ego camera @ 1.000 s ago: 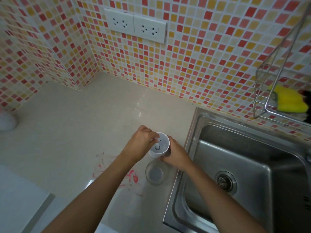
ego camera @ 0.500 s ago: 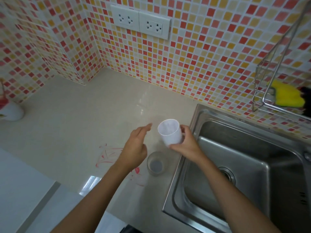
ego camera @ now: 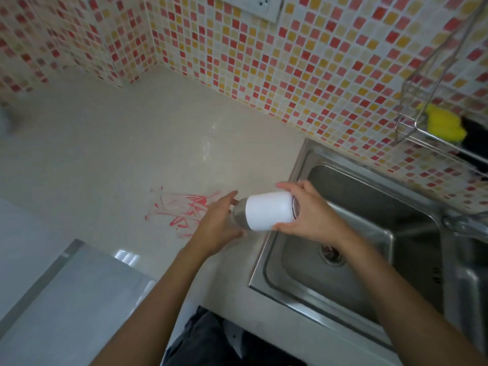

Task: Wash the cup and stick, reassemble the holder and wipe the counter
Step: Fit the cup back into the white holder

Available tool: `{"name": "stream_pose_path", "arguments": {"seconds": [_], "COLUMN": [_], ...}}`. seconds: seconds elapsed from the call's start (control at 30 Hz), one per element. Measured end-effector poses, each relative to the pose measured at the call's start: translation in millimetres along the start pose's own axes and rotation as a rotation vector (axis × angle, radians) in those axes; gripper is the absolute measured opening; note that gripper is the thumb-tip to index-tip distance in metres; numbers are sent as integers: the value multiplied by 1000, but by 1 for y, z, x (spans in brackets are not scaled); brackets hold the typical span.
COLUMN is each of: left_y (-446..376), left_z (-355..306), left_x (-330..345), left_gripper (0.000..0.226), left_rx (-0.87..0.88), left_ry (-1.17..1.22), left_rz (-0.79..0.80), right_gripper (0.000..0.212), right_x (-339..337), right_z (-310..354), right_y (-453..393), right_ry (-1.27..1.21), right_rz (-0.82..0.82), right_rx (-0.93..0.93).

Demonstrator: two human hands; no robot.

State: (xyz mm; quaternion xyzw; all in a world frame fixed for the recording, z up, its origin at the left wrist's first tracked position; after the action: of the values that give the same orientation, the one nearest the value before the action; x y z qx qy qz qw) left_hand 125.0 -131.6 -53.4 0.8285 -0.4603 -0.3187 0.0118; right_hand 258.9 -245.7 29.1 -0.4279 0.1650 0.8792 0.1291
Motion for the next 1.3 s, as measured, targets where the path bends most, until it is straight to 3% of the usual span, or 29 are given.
{"name": "stream_pose_path", "arguments": {"seconds": [0.23,0.37,0.5,0.6,0.73,0.97,1.17,1.3], "left_y": [-2,1,-1,-1,0,1,-3,11], "left_z": [16,16,-1,3,7,2,4,-3], "left_x": [7,12,11,11,8,5,15,7], "left_gripper": [127,110,85,78,72,63,80,97], "left_rx": [-9,34,146,145,144,153,114,24], "left_ry": [109,41,8,18,70,79,-42,-27], "left_rz": [-23,-8,-69,-101,-134,-125,-16,49], "right_gripper": [80,74,84,100,98,90,98,75], "right_x": [29,49,69,83,85,90,93,79], "right_z": [64,71,40,20,14,11,6,-8], "right_y": [-17,-20,-22,-17,-18,-19,-19,-16], "right_ry": [290,381,137,-134,-233,-273,-392,-567], "right_rz": [-17,4,1,-88,-191,-213,-92,-265], "right_rx": [-192,-195,-57,91,141,127,186,247]}}
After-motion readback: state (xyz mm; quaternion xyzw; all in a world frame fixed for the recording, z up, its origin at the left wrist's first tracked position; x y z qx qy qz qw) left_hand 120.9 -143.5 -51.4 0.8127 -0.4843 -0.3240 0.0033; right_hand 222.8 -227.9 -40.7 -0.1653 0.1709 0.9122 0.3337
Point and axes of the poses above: each hand's wrist, its own y-axis away from the middle knuckle, its own x-axis out of the palm, z = x × y, the point moved 10 cm from there along -y, towards the middle knuckle, and after that the axes turned 8 degrees about -x, right-handed, at the moved point
